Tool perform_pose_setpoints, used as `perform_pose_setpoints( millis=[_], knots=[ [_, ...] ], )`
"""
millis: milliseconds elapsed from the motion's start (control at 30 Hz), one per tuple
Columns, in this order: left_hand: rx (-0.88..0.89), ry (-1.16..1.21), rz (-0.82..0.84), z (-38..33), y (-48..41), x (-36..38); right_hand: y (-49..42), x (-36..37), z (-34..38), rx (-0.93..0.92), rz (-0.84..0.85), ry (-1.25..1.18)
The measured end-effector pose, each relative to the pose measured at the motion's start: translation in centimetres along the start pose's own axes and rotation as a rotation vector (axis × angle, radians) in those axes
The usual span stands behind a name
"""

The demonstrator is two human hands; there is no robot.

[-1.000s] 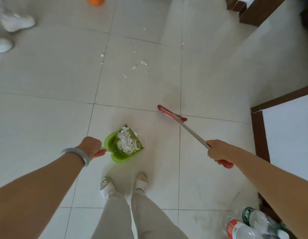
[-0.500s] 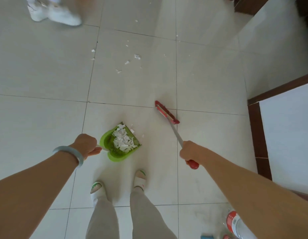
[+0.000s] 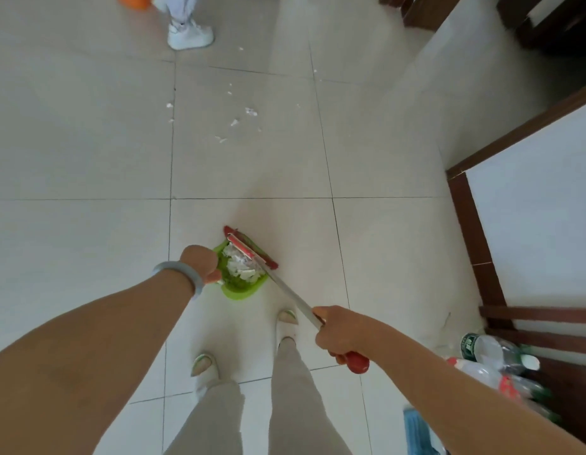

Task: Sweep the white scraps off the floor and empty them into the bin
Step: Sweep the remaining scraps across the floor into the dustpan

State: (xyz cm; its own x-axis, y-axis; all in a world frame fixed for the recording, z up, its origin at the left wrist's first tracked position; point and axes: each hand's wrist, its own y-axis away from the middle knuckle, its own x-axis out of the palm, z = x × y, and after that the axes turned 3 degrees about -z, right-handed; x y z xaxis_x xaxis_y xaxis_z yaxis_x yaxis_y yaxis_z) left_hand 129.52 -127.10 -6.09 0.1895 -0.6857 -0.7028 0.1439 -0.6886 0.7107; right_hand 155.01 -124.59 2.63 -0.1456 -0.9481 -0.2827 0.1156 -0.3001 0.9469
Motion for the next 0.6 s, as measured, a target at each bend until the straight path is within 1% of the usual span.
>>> perform_pose_setpoints(
  millis=[100, 333, 600],
  knots=[
    [0.054, -0.064, -0.016, 2.5, 1.7, 1.6, 1.5, 1.8, 0.5, -0.004, -0.043, 0.008],
    [0.092, -0.138, -0.036, 8.0, 4.8, 4.8, 2.3, 3.7, 2.2, 0.029, -0.113, 0.027],
    [0.013, -0.12, -0.021, 11.6, 6.5, 7.8, -2.0, 2.1, 5.6, 0.176, -0.187, 0.021]
  ],
)
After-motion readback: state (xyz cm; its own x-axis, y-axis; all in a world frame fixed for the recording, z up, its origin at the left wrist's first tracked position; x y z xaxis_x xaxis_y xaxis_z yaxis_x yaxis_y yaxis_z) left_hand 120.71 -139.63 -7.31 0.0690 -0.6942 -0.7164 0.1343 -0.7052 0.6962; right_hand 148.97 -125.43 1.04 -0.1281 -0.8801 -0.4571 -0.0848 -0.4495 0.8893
